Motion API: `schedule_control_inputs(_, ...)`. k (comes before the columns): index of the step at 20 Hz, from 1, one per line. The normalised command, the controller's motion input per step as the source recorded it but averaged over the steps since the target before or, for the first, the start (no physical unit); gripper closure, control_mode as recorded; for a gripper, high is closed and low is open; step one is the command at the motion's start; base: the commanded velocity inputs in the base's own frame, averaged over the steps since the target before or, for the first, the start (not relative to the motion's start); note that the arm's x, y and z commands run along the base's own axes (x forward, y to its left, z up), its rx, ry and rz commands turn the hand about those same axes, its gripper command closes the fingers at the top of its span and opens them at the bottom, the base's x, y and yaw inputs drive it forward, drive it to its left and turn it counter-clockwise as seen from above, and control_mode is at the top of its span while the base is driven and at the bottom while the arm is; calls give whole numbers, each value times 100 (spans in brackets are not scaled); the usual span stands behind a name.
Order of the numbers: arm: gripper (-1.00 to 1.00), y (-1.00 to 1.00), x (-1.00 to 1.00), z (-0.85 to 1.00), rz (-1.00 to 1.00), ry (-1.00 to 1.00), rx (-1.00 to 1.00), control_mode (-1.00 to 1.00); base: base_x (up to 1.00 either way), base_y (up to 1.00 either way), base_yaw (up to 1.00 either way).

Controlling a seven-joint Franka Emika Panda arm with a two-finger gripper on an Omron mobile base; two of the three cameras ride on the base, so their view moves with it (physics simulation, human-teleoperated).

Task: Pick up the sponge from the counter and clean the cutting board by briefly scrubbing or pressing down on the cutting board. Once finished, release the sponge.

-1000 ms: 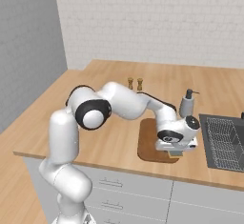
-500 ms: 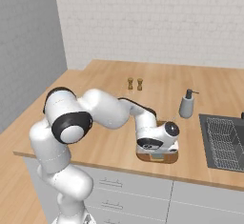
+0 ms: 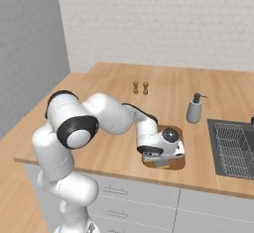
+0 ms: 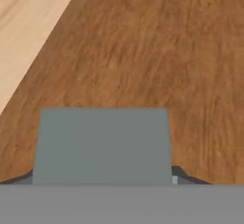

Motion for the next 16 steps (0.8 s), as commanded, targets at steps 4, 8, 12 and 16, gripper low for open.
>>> schedule_control_inputs(4,100,6,33,77,0,1,1,-100,0,0,0)
schedule_control_inputs(8,100,37,60,21,0,0,0,-100,0,0,0)
schedule_control_inputs(12,100,16,39,-60,4,0,9,-100,0,0,0)
schedule_control_inputs(16,100,0,21,-100,11,4,0,-100,0,0,0)
